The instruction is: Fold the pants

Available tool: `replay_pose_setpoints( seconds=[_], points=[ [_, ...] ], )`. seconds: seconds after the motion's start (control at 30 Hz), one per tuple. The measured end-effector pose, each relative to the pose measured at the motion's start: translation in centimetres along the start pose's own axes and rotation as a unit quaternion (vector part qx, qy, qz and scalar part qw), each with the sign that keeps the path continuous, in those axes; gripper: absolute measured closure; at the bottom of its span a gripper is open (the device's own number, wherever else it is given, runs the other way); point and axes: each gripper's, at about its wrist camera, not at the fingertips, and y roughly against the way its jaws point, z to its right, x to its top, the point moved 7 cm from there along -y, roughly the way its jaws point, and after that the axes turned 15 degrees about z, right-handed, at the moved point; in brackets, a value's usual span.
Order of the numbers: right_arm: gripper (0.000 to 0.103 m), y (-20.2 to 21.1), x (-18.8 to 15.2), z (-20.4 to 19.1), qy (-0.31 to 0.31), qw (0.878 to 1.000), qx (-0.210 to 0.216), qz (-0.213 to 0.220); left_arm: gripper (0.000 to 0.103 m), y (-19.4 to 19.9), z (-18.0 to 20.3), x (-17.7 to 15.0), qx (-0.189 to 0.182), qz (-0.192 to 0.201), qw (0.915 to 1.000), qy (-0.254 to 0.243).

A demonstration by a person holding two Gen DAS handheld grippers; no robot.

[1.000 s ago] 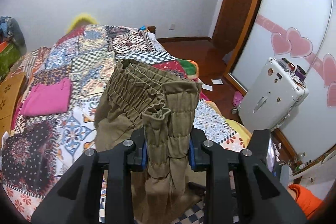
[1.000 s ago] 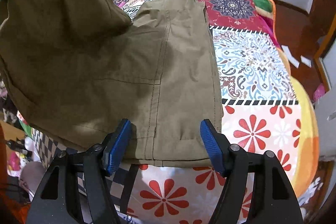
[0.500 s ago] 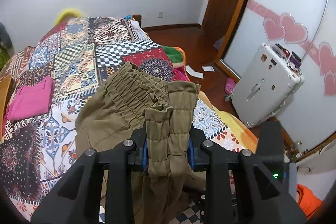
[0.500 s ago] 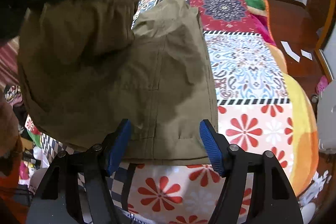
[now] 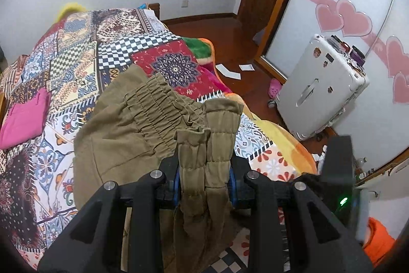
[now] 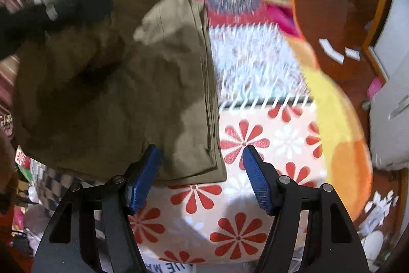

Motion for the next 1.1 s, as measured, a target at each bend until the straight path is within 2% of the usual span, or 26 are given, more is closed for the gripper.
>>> replay_pose_setpoints(
  seconds=[0.5, 0.6, 0.67, 0.77, 0.93, 1.1],
  points=[
    [0.039, 0.8, 0.7, 1.0, -0.026, 1.000, 0.013, 0.003, 0.074, -4.7, 1.0, -3.8, 0.010, -0.086, 0.9963, -0.007],
    [0.039, 1.3, 0.9, 1.8, -0.027, 1.000, 0.002, 0.007, 0.065, -4.6, 1.3, -4.0, 0.004, -0.092, 0.9957, -0.012],
    [0.039, 1.7, 0.9, 2.3, -0.029, 1.000, -0.001, 0.008, 0.053, -4.4, 1.6, -4.0, -0.003, -0.093, 0.9956, -0.007],
    [0.039, 2.3, 1.2, 3.0, -0.029, 0.999, -0.012, 0.014, 0.046, -3.7, 2.0, -3.8, -0.017, -0.090, 0.9958, 0.003],
    [0.039, 3.3, 2.6, 3.4, -0.021, 0.999, -0.027, 0.034, 0.046, -1.7, 2.5, -3.0, -0.030, -0.073, 0.9968, 0.009],
    [0.039, 4.5, 4.5, 2.8, -0.011, 0.997, -0.028, 0.064, 0.045, 1.9, 0.7, -1.1, -0.020, -0.026, 0.9993, 0.015]
  ],
)
